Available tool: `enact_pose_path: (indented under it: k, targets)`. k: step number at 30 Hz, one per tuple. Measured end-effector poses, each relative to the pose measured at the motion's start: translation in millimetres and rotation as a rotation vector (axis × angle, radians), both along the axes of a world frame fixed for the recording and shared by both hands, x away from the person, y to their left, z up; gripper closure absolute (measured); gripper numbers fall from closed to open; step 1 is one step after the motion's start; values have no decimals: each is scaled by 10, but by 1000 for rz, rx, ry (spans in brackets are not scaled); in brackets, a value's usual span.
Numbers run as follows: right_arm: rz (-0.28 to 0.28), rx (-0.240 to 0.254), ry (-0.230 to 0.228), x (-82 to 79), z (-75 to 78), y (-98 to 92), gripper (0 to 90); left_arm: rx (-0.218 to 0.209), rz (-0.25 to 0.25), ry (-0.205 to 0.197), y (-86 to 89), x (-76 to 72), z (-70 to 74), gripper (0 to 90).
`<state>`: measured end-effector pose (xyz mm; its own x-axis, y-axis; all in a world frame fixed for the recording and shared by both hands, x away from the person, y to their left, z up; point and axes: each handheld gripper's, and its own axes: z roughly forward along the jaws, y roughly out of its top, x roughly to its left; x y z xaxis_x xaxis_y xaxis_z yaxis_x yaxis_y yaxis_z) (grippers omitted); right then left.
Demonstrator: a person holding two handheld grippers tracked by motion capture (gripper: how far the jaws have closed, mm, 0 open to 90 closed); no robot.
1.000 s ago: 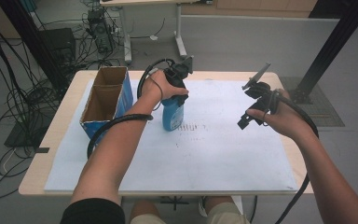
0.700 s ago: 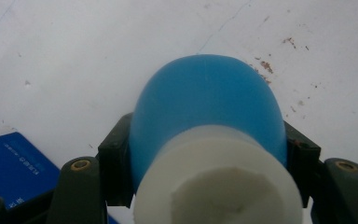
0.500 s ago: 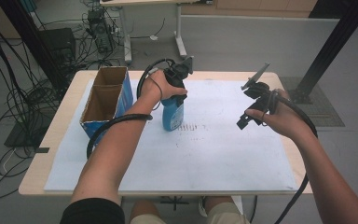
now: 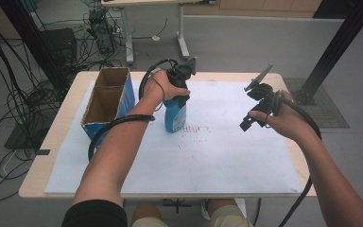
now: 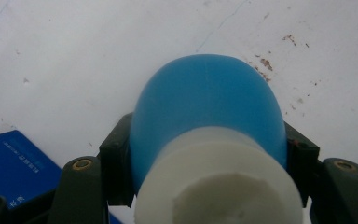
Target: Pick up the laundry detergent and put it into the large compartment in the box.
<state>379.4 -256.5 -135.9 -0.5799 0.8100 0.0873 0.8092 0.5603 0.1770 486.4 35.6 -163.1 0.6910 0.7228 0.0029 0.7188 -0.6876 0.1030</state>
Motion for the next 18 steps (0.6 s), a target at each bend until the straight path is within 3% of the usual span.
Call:
enact_pose_path:
  k: [18]
  targets:
    - [2, -1, 2, 11, -14, -3, 96, 7, -4, 9, -15, 27, 5, 375]
